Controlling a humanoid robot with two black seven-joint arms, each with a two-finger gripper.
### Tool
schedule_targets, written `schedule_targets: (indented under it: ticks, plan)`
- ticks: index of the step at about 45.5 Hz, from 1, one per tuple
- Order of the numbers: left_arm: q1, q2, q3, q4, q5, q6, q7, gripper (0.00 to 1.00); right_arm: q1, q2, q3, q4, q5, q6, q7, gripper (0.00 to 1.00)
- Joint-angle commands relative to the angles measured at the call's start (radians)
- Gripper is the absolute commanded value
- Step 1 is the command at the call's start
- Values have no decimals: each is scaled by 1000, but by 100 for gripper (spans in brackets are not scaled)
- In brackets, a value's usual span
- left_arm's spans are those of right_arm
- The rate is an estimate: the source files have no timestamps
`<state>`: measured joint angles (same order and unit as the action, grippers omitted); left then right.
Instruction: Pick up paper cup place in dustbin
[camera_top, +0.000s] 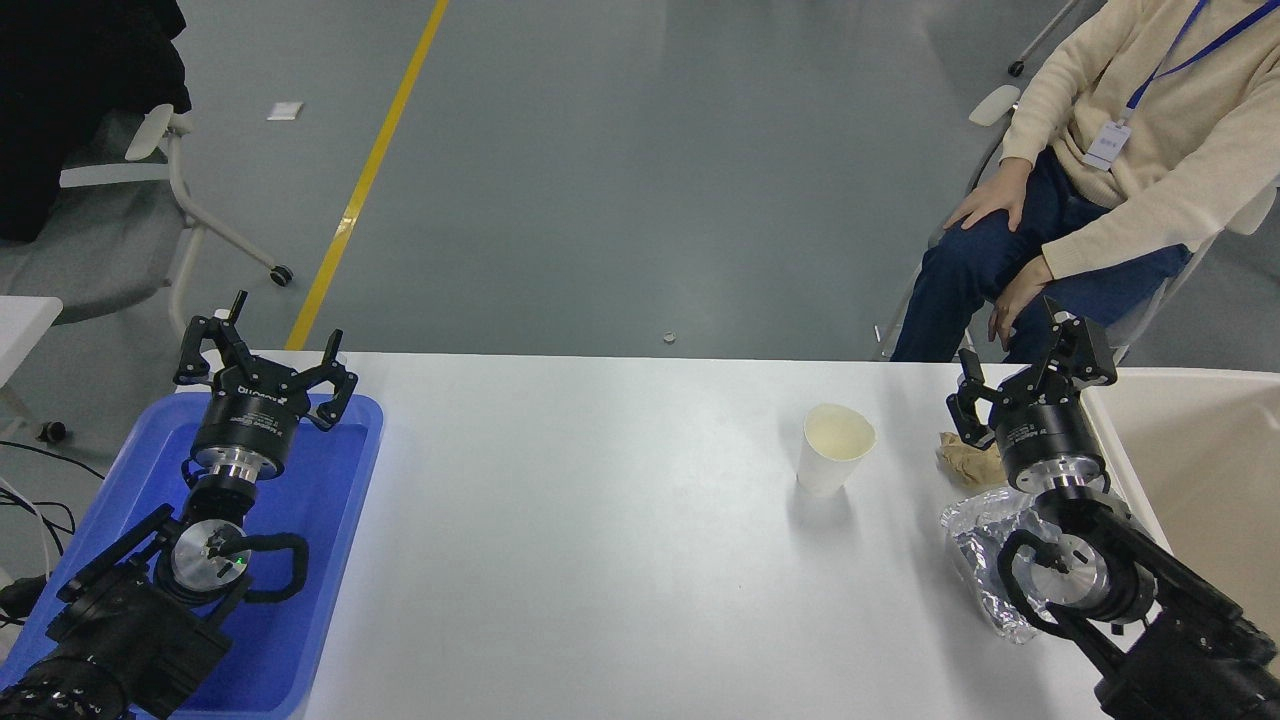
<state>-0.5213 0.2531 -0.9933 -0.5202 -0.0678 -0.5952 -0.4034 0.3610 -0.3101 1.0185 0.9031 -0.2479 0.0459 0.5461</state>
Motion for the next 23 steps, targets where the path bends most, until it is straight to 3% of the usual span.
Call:
schedule_targets:
  ticks: [1,23]
  plan:
    - [0,0,-1,0,0,0,0,100,9,0,0,0,1,-3,0,100]
    - [0,0,-4,0,0,-2,-2,100,10,-1,-1,-7,-1,6,0,100]
